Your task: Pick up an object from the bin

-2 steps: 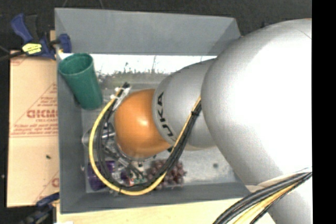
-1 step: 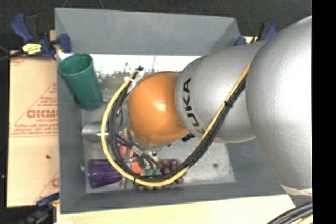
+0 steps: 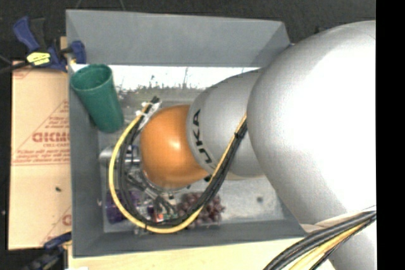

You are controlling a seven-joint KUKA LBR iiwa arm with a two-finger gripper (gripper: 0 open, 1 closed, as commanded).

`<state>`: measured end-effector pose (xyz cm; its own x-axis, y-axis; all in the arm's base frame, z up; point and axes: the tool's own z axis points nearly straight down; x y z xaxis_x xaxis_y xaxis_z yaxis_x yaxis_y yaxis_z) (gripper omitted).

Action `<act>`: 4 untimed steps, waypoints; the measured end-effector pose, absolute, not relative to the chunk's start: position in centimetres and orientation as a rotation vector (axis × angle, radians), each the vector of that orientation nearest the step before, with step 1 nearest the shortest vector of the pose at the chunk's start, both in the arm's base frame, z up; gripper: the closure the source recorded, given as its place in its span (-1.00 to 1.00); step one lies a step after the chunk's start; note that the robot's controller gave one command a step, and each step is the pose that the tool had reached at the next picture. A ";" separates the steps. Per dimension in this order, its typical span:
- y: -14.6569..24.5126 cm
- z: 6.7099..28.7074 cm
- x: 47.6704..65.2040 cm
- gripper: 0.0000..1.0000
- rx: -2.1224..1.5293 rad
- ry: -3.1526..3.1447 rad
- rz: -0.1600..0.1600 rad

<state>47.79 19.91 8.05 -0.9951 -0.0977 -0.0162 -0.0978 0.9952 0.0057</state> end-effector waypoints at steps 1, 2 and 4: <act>16.8 7.2 47.6 -1.00 0.061 3.112 0.019; 19.0 7.0 48.6 1.00 0.396 3.102 0.010; 18.9 10.1 48.5 1.00 0.400 3.108 0.007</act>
Offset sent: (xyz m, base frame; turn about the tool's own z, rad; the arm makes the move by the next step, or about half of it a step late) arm 0.0074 -0.0065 -0.0105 0.3503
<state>48.47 18.92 10.09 -0.9674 0.2531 -0.0072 0.2531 0.9674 0.0055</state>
